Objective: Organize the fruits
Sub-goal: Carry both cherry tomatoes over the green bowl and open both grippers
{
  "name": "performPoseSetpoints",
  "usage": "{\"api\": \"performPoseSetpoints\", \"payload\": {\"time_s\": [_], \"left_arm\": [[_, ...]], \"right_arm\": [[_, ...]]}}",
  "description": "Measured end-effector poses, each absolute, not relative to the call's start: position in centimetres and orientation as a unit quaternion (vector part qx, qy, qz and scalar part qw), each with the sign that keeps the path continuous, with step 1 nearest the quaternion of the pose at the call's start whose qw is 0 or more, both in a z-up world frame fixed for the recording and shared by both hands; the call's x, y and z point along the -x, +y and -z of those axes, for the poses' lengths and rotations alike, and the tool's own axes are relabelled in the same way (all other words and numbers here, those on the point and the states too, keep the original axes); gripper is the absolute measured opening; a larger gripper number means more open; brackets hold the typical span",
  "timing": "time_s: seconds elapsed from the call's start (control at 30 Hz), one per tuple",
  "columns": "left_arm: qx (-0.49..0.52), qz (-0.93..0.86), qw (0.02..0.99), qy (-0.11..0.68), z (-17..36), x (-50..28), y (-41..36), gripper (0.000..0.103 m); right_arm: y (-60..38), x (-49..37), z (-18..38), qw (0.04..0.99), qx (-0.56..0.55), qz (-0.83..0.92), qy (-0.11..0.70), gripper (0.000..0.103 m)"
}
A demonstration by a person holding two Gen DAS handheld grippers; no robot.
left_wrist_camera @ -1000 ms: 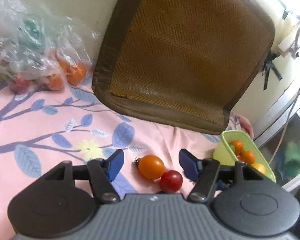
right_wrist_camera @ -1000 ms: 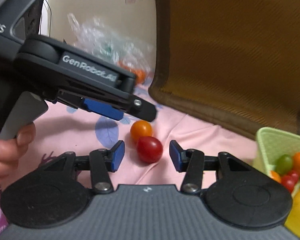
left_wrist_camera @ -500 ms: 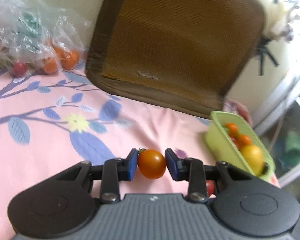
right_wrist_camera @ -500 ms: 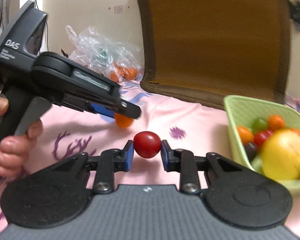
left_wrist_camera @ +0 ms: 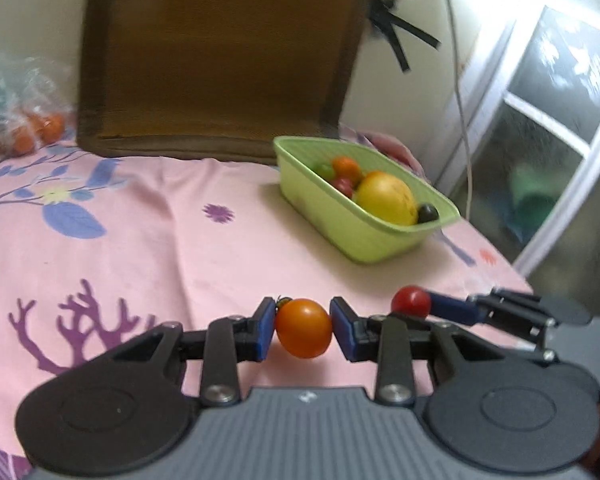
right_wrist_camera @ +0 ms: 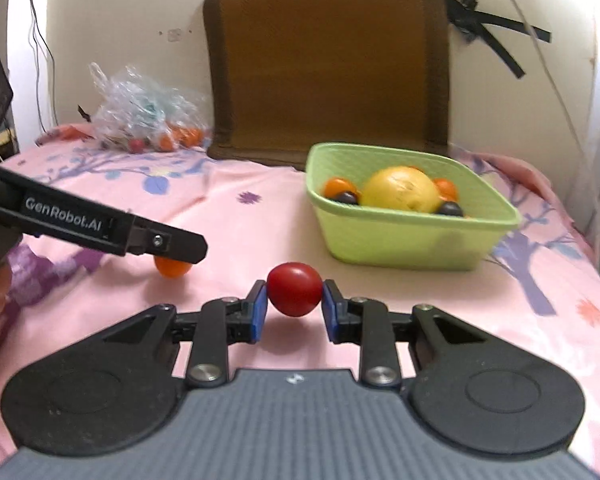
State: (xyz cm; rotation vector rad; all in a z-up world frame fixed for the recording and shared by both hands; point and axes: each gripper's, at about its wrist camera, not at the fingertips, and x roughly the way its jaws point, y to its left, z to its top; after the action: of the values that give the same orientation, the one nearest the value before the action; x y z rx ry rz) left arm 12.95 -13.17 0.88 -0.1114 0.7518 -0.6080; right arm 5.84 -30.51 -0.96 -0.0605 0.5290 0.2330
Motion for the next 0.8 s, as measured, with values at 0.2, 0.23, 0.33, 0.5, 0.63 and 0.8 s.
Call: {"api": "performPoseSetpoints", "payload": {"time_s": [0.2, 0.23, 0.33, 0.5, 0.63, 0.8], "left_arm": [[0.005, 0.282, 0.897, 0.341, 0.0, -11.9, -14.2, 0.032], [0.003, 0.281, 0.898, 0.338, 0.0, -11.9, -14.2, 0.033], [-0.011, 0.279, 0.902, 0.331, 0.3, -11.4, -14.4, 0.038], [-0.017, 0.281, 0.902, 0.327, 0.4, -11.4, -14.6, 0.038], [-0.012, 0.282, 0.902, 0.326, 0.4, -11.4, -14.3, 0.043], [-0.014, 0.285, 0.904, 0.319, 0.4, -11.1, -14.3, 0.047]], "right_arm": [[-32.1, -5.6, 1.7, 0.955, 0.001, -0.102, 0.278, 0.032], [-31.9, -5.7, 1.7, 0.956, 0.003, -0.099, 0.277, 0.032], [-31.8, -5.5, 1.8, 0.956, 0.008, -0.096, 0.277, 0.033], [-31.9, -5.5, 1.8, 0.955, 0.01, -0.096, 0.28, 0.033], [-31.9, -5.6, 1.8, 0.955, 0.007, -0.095, 0.282, 0.033], [-31.9, -5.5, 1.9, 0.955, 0.009, -0.09, 0.282, 0.04]]}}
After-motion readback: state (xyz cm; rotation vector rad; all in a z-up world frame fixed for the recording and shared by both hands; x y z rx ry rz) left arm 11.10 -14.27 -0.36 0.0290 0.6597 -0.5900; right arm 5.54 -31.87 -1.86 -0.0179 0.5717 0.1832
